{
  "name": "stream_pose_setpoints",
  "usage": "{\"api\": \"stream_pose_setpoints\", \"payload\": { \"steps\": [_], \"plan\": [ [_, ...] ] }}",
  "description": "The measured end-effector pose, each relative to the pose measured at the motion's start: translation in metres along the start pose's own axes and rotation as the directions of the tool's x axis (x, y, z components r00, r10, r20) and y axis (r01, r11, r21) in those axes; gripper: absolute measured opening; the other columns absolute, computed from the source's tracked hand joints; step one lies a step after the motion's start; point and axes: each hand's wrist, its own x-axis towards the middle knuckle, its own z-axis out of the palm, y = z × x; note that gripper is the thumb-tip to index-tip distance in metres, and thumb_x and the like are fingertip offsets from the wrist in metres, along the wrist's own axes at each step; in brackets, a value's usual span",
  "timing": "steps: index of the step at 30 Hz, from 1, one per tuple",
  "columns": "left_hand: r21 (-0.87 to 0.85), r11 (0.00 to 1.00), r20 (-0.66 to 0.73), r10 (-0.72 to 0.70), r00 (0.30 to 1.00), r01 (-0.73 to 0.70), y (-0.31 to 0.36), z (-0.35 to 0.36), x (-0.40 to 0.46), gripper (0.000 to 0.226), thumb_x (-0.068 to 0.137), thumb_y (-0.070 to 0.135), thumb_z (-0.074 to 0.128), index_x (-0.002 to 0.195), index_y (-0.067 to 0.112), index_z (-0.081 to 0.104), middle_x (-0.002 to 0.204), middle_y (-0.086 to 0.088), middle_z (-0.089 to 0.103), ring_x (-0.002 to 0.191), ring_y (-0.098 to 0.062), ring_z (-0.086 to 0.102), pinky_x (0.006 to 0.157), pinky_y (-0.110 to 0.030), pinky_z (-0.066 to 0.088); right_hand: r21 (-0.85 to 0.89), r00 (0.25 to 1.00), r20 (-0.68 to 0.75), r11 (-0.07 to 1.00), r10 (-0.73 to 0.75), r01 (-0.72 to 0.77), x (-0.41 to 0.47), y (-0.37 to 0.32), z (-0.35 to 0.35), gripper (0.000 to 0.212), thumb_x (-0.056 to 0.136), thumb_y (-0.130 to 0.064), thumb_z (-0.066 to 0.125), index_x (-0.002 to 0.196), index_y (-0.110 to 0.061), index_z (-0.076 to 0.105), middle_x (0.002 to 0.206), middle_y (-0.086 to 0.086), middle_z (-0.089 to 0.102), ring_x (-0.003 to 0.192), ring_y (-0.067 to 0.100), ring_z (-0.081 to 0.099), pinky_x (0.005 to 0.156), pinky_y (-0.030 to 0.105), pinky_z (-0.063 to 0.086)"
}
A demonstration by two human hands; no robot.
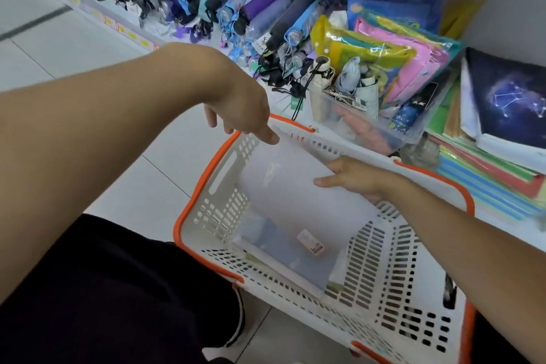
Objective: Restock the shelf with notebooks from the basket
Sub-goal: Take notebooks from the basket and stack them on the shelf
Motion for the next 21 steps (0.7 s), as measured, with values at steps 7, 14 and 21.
{"api": "stream_pose_setpoints", "payload": {
  "steps": [7, 14, 21],
  "plan": [
    [-0.181, 0.978, 0.156, -0.071, 0.985, 0.1, -0.007, -0.019, -0.005, 0.105, 0.073, 0.088, 0.033, 0.147, 0.014, 0.039, 0.138, -0.009, 0.053, 0.108, -0.034, 0.063, 0.083, -0.044, 0.059, 0.316, 0.94, -0.198, 0.889, -0.279, 0.331, -0.041, -0.095, -0.022, 0.023, 0.105, -0.014, 0.046, 0.118, -0.012, 0.065, 0.1, 0.005, 0.075, 0.086, 0.021, 0.072, 0.078, 0.037, 0.058],
    [-0.734, 0.679, 0.118, 0.097, 0.988, 0.021, -0.02, -0.035, -0.01, 0.115, 0.062, 0.094, 0.042, 0.149, 0.018, 0.037, 0.148, -0.017, 0.044, 0.112, -0.046, 0.06, 0.081, -0.055, 0.057, 0.297, 0.748, -0.492, 0.722, -0.445, 0.625, -0.081, -0.157, -0.027, 0.036, 0.1, 0.0, 0.048, 0.129, -0.017, 0.061, 0.113, 0.01, 0.073, 0.089, 0.022, 0.071, 0.077, 0.033, 0.057],
    [-0.886, 0.464, 0.001, 0.009, 1.0, -0.003, -0.011, -0.012, 0.009, 0.044, 0.101, 0.042, 0.04, 0.089, 0.01, 0.068, 0.087, -0.008, 0.073, 0.073, -0.027, 0.073, 0.064, -0.044, 0.062, 0.092, 0.769, -0.341, 0.795, -0.541, 0.6, -0.077, -0.168, 0.032, 0.022, 0.093, 0.0, 0.063, 0.114, -0.002, 0.069, 0.104, 0.011, 0.074, 0.089, 0.017, 0.072, 0.085, 0.041, 0.058]
  ]
}}
